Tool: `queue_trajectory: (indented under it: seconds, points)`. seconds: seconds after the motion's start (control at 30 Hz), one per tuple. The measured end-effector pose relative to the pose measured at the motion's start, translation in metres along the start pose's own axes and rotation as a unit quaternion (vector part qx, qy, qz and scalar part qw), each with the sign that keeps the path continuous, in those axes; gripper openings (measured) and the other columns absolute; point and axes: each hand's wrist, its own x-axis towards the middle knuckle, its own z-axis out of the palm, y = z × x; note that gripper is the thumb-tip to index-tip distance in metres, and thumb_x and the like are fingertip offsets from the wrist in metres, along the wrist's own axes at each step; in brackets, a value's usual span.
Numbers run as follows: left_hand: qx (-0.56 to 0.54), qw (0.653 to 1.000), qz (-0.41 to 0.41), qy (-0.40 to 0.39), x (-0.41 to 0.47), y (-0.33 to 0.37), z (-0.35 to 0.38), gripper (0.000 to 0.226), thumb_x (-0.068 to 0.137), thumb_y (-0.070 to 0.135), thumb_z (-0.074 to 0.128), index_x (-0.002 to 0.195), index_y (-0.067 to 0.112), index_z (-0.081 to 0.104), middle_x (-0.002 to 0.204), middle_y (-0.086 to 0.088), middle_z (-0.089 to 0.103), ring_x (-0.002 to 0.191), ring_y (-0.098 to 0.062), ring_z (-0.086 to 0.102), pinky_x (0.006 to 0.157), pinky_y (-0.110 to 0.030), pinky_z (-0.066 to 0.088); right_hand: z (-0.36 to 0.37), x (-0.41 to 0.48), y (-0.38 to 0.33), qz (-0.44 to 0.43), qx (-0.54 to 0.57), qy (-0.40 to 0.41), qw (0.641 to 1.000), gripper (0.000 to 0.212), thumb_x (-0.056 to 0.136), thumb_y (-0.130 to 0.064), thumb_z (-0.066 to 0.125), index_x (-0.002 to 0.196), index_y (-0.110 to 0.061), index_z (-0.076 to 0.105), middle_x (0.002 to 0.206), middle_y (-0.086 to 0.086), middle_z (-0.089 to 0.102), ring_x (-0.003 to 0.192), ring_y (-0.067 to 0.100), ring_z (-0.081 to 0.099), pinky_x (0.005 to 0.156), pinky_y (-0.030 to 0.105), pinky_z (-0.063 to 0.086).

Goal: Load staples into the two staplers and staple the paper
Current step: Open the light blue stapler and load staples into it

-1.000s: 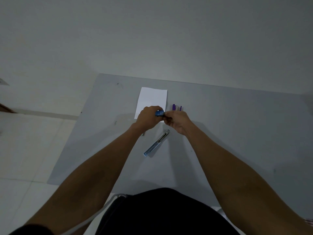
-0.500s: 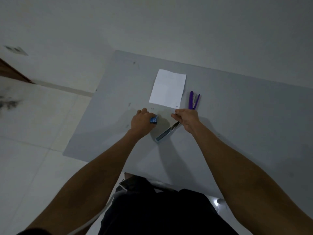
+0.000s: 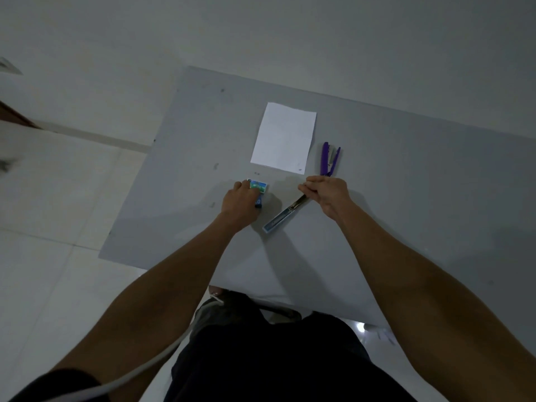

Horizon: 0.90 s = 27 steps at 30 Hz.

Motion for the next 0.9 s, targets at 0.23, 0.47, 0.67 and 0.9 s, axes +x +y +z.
queue_trajectory:
  seconds: [0.23, 0.47, 0.67, 0.9]
  points:
    - [-0.036, 0.998, 0.049, 0.034, 0.008, 0.041, -0.020, 0.030, 0.085, 0.027, 0.051, 0.106, 0.005, 0.054, 0.109, -0.015, 0.060, 0.100, -0.032, 0.056, 0.080, -0.041, 0.049, -0.009, 0.001, -0.010, -0.002, -0.003, 0.005, 1.000, 0.013, 0.084, 0.016, 0.058, 0.082, 0.004, 0.060, 0.111, 0.026, 0.058, 0.079, 0.026, 0.067, 0.082, 0.029, 0.055]
    - [-0.044, 0.994, 0.049, -0.084, 0.018, 0.074, 0.007, 0.046, 0.085, 0.044, 0.062, 0.111, 0.009, 0.049, 0.110, -0.015, 0.062, 0.097, -0.032, 0.060, 0.080, -0.042, 0.052, -0.032, -0.003, -0.015, 0.004, 0.029, 0.024, 0.999, 0.010, 0.082, 0.015, 0.062, 0.091, 0.011, 0.063, 0.093, 0.021, 0.062, 0.074, 0.028, 0.067, 0.066, 0.027, 0.061]
    - [-0.060, 0.996, 0.046, -0.056, 0.024, 0.083, 0.013, 0.026, 0.089, 0.018, 0.053, 0.112, 0.008, 0.045, 0.110, -0.018, 0.060, 0.097, -0.035, 0.059, 0.077, -0.045, 0.049, -0.054, -0.003, -0.011, 0.022, -0.005, 0.039, 0.999, 0.014, 0.080, 0.014, 0.064, 0.073, 0.003, 0.060, 0.080, 0.017, 0.062, 0.070, 0.024, 0.064, 0.057, 0.024, 0.060]
    - [-0.211, 0.974, 0.008, -0.089, 0.027, 0.089, 0.002, 0.035, 0.083, 0.017, 0.064, 0.108, 0.007, 0.042, 0.101, -0.015, 0.056, 0.088, -0.028, 0.058, 0.072, -0.040, 0.053, -0.053, 0.000, -0.005, 0.040, -0.028, 0.024, 0.999, 0.016, 0.082, 0.015, 0.062, 0.073, 0.002, 0.059, 0.076, 0.016, 0.060, 0.067, 0.022, 0.061, 0.055, 0.024, 0.059]
